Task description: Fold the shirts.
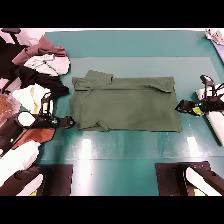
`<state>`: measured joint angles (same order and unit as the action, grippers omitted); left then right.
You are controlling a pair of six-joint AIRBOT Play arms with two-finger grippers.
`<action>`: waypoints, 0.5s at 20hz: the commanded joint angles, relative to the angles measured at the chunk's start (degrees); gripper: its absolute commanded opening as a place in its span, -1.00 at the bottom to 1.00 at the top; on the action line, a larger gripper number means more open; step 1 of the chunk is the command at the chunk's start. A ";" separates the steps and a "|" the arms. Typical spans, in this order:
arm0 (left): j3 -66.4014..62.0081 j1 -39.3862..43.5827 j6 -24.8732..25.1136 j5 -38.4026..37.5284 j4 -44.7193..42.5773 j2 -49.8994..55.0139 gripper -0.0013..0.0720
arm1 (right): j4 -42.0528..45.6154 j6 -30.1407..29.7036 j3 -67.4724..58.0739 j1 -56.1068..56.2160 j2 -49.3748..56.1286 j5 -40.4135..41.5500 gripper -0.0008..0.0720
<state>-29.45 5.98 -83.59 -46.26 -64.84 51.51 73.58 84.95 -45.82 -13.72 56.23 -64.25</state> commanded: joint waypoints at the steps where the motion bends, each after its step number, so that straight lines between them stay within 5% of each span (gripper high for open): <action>1: 0.11 -0.02 0.09 2.40 1.22 4.39 1.00 | 0.02 0.00 0.09 0.07 0.50 -0.70 0.47; 4: 0.09 0.00 9.46 3.30 13.27 7.63 1.00 | 0.04 0.02 0.09 0.07 0.46 -0.68 0.47; 7: 0.09 -0.02 11.96 4.63 18.12 8.02 0.95 | 0.11 0.02 0.09 0.07 0.46 -0.70 0.47; 8: 0.09 -0.02 11.98 4.31 18.21 8.02 0.79 | 0.13 0.02 0.09 0.07 0.46 -0.61 0.47; 9: 0.09 -0.02 12.39 3.56 18.18 8.02 0.30 | 0.15 0.02 0.09 0.07 0.46 -0.46 0.47; 10: 0.09 -0.02 13.53 2.69 18.51 8.02 0.13 | 0.20 0.02 0.11 0.07 0.46 -0.35 0.47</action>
<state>-29.30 5.96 -73.14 -42.83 -49.69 59.13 73.69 84.95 -45.76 -13.69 56.66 -64.86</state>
